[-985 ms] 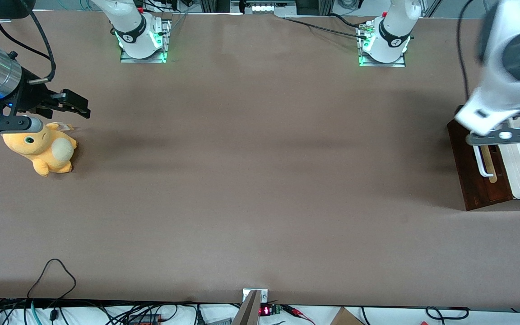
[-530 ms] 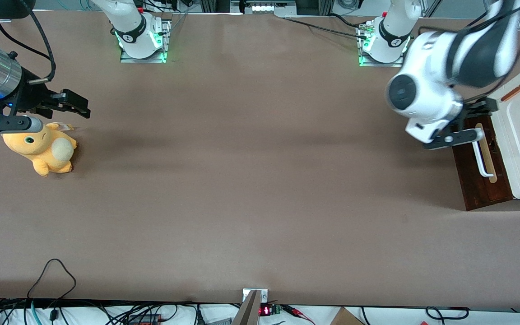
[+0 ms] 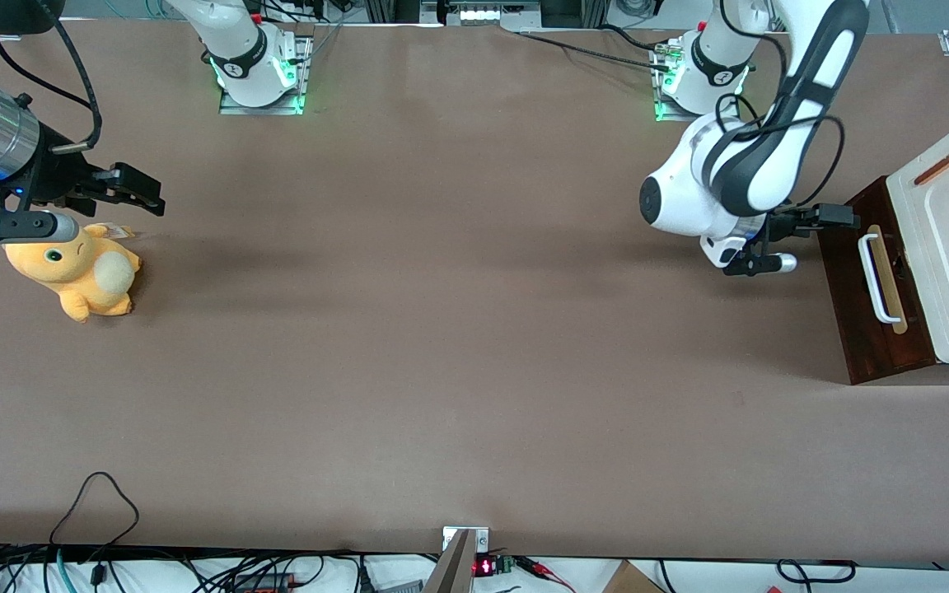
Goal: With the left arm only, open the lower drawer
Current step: 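Move the left gripper down to the white handle of the lower drawer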
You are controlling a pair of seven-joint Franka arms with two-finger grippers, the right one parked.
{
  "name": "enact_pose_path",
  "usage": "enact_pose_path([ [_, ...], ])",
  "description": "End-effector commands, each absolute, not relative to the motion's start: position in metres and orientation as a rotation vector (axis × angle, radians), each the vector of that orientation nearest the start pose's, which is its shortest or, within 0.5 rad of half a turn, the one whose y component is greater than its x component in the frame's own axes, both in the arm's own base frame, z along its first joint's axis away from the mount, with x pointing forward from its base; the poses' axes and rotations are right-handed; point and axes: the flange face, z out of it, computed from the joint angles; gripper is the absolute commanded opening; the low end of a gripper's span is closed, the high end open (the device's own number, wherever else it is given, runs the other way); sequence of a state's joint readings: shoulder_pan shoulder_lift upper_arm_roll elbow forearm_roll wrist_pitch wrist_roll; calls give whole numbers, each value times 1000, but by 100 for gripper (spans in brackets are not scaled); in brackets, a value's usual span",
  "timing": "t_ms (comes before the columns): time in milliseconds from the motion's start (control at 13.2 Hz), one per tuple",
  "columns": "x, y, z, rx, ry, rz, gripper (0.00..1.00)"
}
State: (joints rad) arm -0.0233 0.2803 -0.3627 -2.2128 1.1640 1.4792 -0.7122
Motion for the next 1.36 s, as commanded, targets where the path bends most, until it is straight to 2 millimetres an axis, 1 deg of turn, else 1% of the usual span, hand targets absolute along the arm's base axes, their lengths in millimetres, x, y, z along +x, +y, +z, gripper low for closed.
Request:
enact_pose_path([
  [0, 494, -46, 232, -1789, 267, 178, 100],
  [76, 498, -32, 227, -1786, 273, 178, 100],
  [303, 500, -13, 210, -1753, 291, 197, 100],
  [379, 502, 0, 207, -1726, 294, 196, 100],
  [530, 505, 10, 199, -1727, 280, 150, 100],
  [606, 505, 14, 189, -1740, 264, 114, 100],
  [682, 504, 16, 183, -1736, 260, 106, 100],
  [985, 498, 18, 175, -1713, 263, 86, 100],
  [1061, 498, 18, 175, -1711, 263, 86, 98],
  [1288, 500, 28, 175, -1692, 268, 80, 86],
])
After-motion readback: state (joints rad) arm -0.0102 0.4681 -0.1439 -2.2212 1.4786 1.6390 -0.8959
